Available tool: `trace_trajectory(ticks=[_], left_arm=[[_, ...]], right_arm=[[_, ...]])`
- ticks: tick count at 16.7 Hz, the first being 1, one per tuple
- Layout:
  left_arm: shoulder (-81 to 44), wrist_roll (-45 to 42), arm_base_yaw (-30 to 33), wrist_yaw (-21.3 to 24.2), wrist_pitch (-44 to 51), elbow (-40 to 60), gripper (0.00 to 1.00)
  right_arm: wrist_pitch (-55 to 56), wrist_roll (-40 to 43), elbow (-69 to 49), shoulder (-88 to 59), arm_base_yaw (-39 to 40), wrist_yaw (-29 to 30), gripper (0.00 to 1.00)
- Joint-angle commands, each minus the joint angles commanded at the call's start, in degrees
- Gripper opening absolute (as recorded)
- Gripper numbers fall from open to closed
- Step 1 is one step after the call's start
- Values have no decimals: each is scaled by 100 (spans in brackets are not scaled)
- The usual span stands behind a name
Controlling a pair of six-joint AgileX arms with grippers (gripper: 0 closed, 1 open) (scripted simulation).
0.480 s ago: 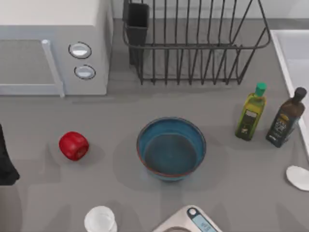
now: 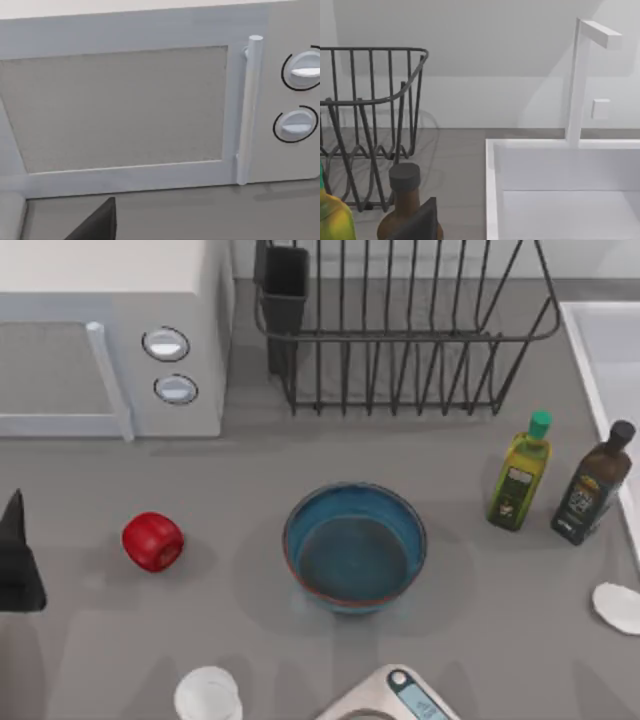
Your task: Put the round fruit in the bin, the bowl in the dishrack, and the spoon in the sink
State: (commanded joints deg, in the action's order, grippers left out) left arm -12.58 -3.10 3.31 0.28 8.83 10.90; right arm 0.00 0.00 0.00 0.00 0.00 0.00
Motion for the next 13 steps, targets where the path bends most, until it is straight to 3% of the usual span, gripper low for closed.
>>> trace_trajectory(ticks=[13], left_arm=[[-7267,-1198,1262,-126,3871,5126,100]], right_arm=[[0,0,0,0,0,0,100]])
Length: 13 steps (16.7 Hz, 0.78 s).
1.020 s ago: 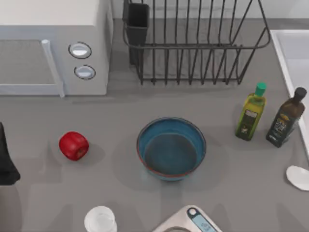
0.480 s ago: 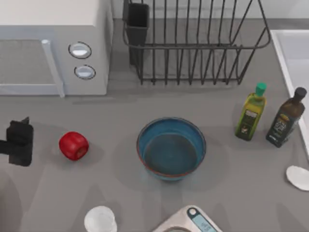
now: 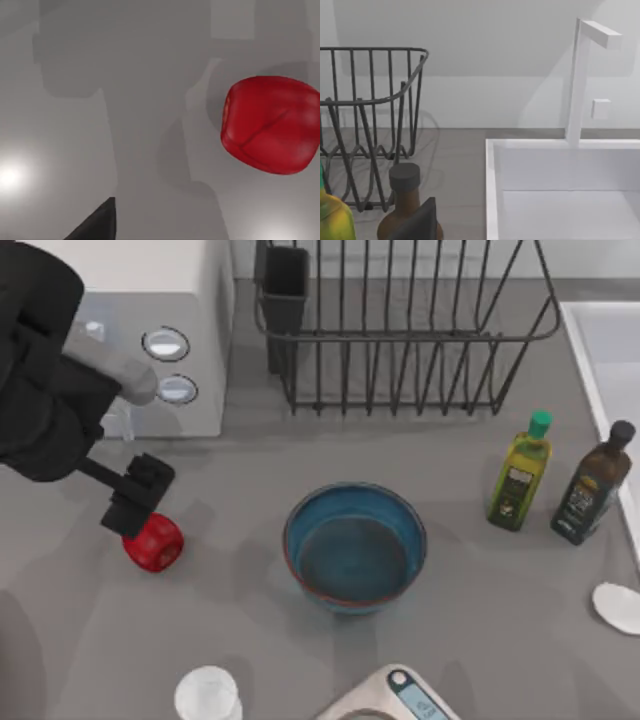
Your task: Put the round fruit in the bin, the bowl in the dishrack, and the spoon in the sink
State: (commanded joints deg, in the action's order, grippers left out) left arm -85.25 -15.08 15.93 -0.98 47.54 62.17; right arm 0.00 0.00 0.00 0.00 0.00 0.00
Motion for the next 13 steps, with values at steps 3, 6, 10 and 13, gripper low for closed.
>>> trace_trajectory(ticks=[3,6,10,13], left_arm=[[-1300,-207,232,-15,714,914,100],[-2152,-357,391,-40,1232,1548,100],[-2513,-422,460,-53,1479,1845,100],[-2513,-422,460,-53,1479,1845,100]], right_arm=[[0,0,0,0,0,0,100],[0,0,0,0,0,0,100],[0,0,0,0,0,0,100],[0,0,0,0,0,0,100]])
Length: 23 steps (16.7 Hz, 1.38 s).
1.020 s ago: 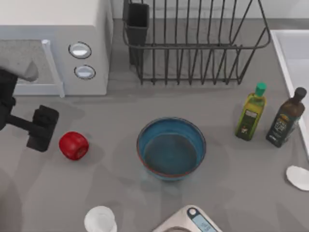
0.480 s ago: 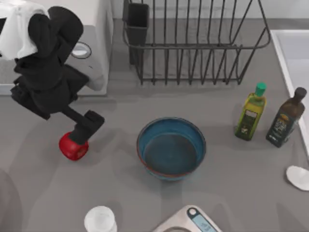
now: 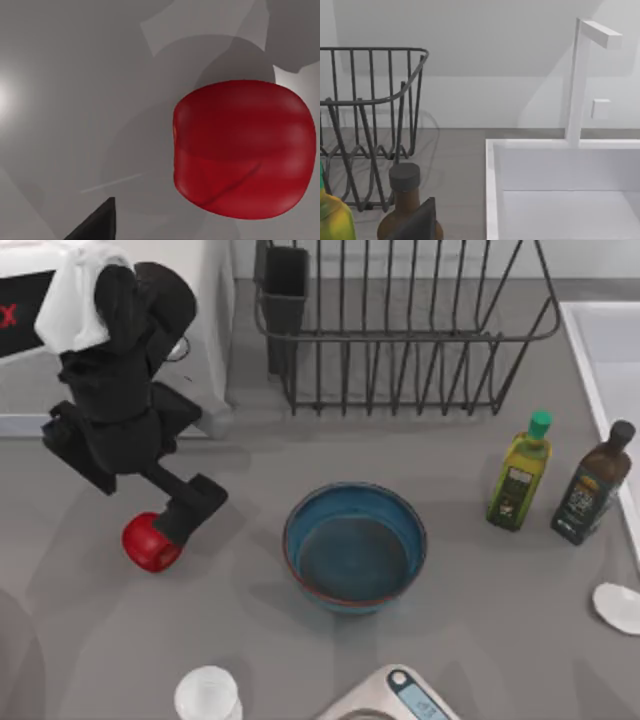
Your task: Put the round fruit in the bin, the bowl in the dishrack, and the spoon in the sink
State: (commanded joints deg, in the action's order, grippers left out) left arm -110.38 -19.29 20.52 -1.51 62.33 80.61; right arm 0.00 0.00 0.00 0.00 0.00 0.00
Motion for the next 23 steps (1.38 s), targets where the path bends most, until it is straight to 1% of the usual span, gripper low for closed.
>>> trace_trajectory(ticks=[4,8,10,14,23], left_arm=[[-79,-17,-19,0,-243,-188,100],[-397,-38,-34,1,-1148,-695,100],[-524,-47,-40,2,-1430,-888,100],[-554,-49,-41,2,-1483,-928,100],[-554,-49,-41,2,-1483,-928,32]], right_arm=[[0,0,0,0,0,0,100],[0,0,0,0,0,0,100],[0,0,0,0,0,0,100],[0,0,0,0,0,0,100],[0,0,0,0,0,0,100]])
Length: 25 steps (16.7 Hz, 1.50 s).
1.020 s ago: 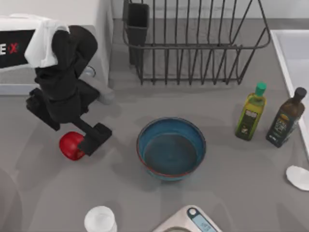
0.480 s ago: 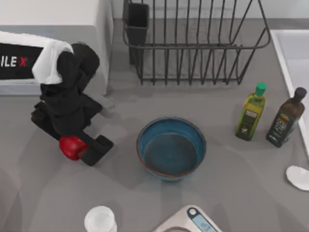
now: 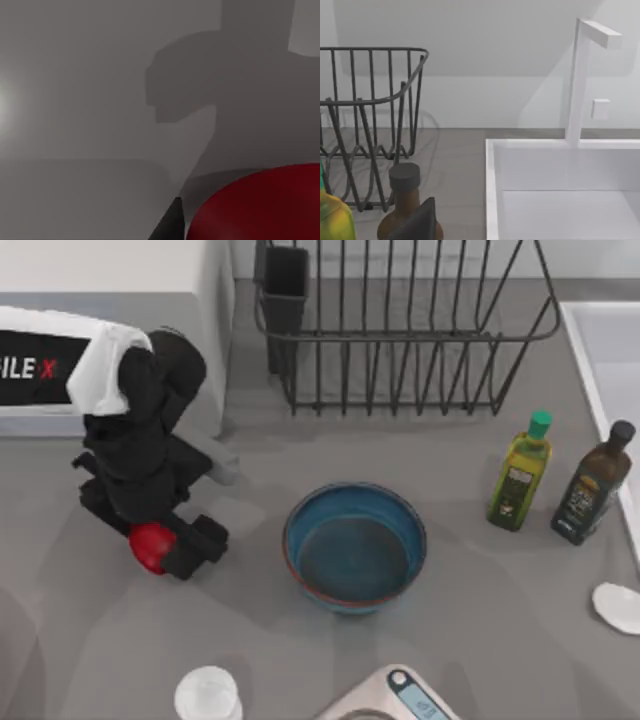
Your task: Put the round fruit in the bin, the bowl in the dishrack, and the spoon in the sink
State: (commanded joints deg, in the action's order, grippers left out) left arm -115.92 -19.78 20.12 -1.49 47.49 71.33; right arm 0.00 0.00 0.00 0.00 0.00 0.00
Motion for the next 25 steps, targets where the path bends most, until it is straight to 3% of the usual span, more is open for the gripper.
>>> trace_trajectory(ticks=[4,5,15,25], left_arm=[[0,0,0,0,0,0,2],[0,0,0,0,0,0,0],[94,43,25,102,140,79,0],[794,72,34,96,2159,1400,0]], right_arm=[[0,0,0,0,0,0,100],[0,0,0,0,0,0,100],[0,0,0,0,0,0,100],[0,0,0,0,0,0,100]])
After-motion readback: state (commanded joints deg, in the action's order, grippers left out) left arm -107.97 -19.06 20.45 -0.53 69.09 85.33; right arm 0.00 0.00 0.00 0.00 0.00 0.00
